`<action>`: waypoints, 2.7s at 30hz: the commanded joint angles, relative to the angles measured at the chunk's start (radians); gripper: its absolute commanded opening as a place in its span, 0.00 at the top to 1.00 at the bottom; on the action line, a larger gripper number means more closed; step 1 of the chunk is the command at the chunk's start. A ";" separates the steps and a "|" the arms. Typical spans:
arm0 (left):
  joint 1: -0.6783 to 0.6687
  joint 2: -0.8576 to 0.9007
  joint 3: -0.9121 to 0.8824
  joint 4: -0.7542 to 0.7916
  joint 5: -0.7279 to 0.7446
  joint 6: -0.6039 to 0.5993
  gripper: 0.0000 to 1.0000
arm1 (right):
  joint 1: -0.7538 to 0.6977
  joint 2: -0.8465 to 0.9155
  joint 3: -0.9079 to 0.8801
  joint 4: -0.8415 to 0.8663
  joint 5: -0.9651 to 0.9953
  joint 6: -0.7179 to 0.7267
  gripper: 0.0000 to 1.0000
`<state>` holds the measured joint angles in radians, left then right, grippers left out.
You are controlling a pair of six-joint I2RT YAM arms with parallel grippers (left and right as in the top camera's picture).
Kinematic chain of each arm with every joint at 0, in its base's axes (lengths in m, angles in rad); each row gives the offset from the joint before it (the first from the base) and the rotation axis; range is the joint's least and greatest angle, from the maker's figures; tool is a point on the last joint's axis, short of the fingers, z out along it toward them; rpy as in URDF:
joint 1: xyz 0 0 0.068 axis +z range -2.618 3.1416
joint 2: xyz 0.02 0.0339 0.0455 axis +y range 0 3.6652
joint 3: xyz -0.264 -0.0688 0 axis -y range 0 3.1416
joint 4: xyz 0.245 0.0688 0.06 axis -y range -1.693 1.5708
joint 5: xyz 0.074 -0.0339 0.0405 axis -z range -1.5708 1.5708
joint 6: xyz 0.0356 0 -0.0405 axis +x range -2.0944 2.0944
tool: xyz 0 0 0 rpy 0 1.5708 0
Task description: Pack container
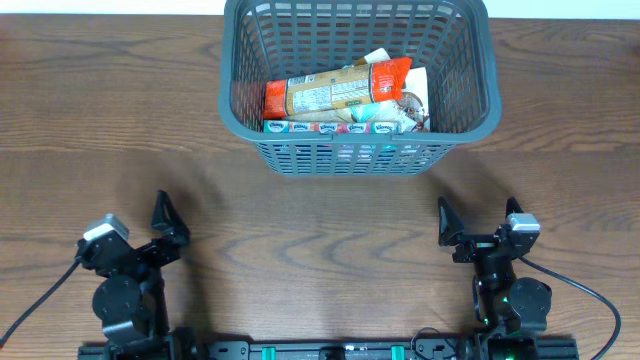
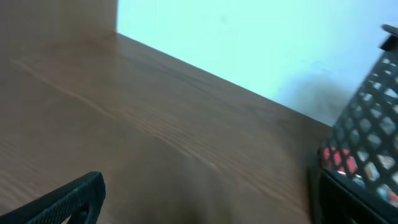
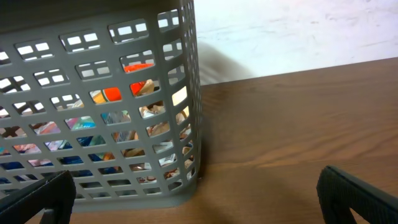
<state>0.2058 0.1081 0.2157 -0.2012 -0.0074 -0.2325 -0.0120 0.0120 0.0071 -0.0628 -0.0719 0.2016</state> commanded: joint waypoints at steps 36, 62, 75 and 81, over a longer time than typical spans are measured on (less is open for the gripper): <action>-0.230 -0.106 -0.212 0.132 -0.029 -0.010 0.01 | -0.008 -0.006 -0.002 -0.003 -0.007 -0.004 0.01; -0.235 -0.104 -0.212 0.132 -0.030 -0.009 0.01 | -0.008 -0.006 -0.002 -0.003 -0.007 -0.004 0.01; -0.235 -0.104 -0.212 0.132 -0.030 -0.010 0.01 | -0.008 -0.006 -0.002 -0.003 -0.007 -0.004 0.01; -0.235 -0.104 -0.212 0.132 -0.030 -0.010 0.01 | -0.008 -0.006 -0.002 -0.003 -0.007 -0.004 0.01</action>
<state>-0.0265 0.0101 0.0383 -0.0547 -0.0296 -0.2363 -0.0120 0.0120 0.0071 -0.0628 -0.0719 0.2016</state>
